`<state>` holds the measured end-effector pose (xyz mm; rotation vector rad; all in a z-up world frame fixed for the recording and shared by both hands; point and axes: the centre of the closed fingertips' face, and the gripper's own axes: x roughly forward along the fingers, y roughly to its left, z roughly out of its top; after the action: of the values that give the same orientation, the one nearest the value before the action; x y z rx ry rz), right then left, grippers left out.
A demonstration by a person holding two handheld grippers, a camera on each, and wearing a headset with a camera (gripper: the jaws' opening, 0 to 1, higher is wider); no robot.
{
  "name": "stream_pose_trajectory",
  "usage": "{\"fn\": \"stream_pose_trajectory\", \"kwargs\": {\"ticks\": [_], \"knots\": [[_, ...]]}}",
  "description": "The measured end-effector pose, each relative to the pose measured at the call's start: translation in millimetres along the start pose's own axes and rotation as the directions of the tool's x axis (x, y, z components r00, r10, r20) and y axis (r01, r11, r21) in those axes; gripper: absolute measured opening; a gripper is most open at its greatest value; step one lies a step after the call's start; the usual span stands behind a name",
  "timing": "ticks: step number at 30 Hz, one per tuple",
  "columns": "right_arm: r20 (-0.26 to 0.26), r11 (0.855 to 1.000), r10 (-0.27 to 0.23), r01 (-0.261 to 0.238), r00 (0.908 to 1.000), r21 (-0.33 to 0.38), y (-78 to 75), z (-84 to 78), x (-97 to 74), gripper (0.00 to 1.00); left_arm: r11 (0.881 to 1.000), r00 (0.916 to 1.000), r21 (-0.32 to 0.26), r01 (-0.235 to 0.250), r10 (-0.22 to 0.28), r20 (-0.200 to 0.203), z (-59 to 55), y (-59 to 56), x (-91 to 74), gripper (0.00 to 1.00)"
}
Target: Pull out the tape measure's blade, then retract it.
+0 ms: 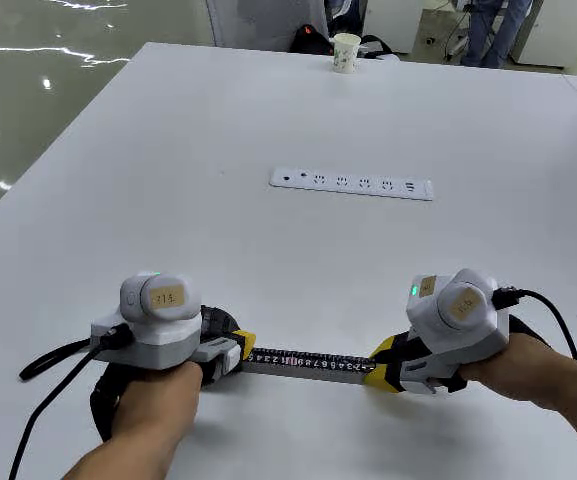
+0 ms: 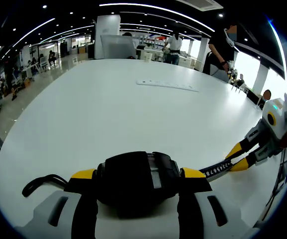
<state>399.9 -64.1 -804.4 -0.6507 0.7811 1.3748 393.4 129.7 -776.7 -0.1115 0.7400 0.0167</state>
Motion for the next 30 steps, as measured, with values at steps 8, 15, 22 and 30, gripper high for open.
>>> {"fn": "stream_pose_trajectory", "kwargs": {"ticks": [8,15,22,30], "knots": [[0.006,1.000,0.006,-0.006,1.0000,0.002,2.8,6.6,4.6,0.09,1.000,1.0000,0.001,0.001,-0.001,-0.001,0.1,0.0,0.2,0.60],[0.010,1.000,0.008,-0.008,0.9999,0.001,3.7,10.7,8.6,0.09,1.000,1.0000,-0.001,0.001,-0.001,0.000,0.3,0.0,0.7,0.60],[0.015,1.000,0.011,-0.011,0.9998,-0.003,5.6,17.1,13.9,0.09,1.000,1.0000,-0.004,0.003,-0.003,-0.001,0.1,-0.2,0.6,0.60],[0.023,1.000,0.013,-0.013,0.9997,-0.007,7.3,23.3,18.7,0.09,1.000,1.0000,-0.006,0.005,-0.005,-0.002,-0.2,0.0,0.2,0.60]]}}
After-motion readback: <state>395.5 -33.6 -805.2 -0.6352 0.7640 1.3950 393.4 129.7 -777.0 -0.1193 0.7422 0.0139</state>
